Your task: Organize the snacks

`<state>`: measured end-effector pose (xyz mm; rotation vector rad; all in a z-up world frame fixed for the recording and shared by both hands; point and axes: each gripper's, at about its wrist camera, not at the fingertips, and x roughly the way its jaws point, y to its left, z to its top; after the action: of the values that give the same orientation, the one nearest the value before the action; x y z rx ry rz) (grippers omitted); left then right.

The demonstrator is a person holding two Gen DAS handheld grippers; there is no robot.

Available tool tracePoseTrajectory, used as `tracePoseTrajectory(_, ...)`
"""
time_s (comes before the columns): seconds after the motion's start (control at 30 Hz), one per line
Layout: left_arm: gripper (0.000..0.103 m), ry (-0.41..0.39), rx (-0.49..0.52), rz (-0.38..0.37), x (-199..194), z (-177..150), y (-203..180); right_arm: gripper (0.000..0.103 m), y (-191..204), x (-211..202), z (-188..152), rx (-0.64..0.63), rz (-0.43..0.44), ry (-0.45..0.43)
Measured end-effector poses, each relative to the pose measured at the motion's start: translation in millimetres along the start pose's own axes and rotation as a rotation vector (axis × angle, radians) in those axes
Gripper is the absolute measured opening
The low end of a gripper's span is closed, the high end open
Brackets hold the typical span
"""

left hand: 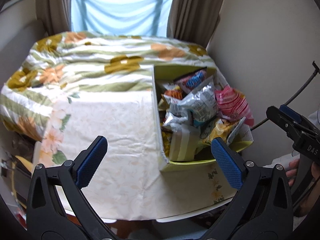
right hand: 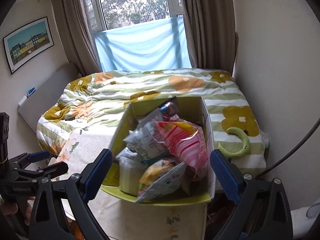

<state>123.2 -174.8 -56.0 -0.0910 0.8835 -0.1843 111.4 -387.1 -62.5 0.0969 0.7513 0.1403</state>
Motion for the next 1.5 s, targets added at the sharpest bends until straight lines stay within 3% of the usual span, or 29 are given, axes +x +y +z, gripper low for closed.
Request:
tracePoseTrajectory(0.23,0.102,-0.197,0.056,0.134,-84.0,-11.6,23.5,0.097,47.5,-56.6,-9.3,0.022,-0.067,-0.055)
tracePoseTrajectory(0.43,0.102,-0.268,0.057,0.15,-131.6,-38.4,46.9,0.097,88.1,-85.2,-31.7,0.001,-0.103,-0.068)
tracePoseTrajectory(0.77,0.102,-0.295,0.07,0.153,-164.1,-75.5,57.6,0.097,119.5,-116.6,-60.3,-0.004,-0.13,-0.119)
tracePoseTrajectory(1.5,0.102,-0.299,0.085,0.131,-171.7,-80.3,48.5,0.097,118.8,-124.5,-65.1,0.008,-0.146,-0.14)
